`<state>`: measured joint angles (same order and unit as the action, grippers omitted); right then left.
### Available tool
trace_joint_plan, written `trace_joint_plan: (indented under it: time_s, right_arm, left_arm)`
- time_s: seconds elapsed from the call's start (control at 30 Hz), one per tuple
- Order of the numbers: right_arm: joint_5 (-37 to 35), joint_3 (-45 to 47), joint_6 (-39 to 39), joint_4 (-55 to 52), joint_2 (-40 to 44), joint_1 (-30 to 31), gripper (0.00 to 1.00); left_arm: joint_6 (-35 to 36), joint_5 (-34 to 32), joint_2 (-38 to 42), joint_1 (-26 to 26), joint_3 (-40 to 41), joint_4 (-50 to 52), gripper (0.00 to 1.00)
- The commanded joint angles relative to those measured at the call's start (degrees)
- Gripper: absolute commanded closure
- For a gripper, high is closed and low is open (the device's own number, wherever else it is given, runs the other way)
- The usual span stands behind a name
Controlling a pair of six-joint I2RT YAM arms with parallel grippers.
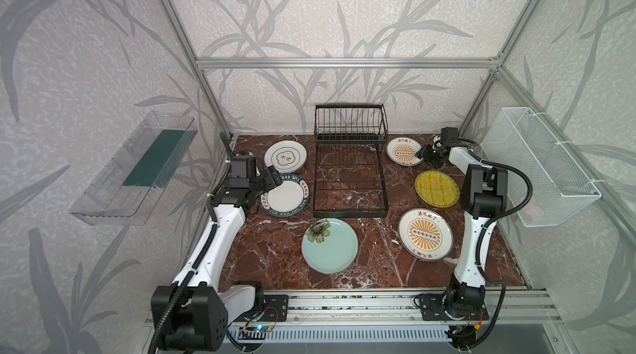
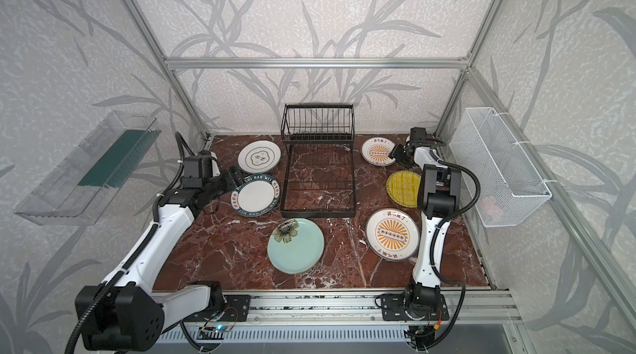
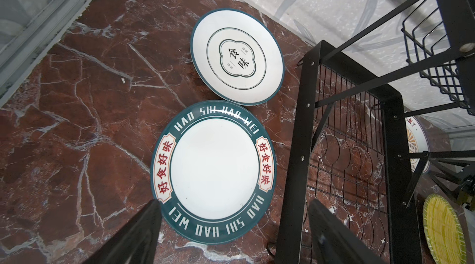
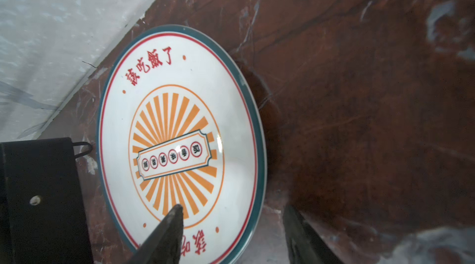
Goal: Load plates into a dish rack
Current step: Pick up the plate from the top-right of the table.
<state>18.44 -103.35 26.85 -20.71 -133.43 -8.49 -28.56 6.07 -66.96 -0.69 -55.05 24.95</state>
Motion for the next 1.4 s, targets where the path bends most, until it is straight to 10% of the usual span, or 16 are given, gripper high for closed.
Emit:
trace_joint_plan:
  time_s: [0.0,1.37]
  right_arm:
    - [2.3,-0.7,1.6,0.5,-1.0,-0.2,0.40]
    - [7.5,8.1,14.6,13.8,-4.2,-2.3,0.67]
  left_arm:
    - [-0.2,-1.2,0.9,-0.2,-1.6,2.5,0.13]
    - [1.8,5.5,1.1,-0.5,-2.0,2.6,0.17]
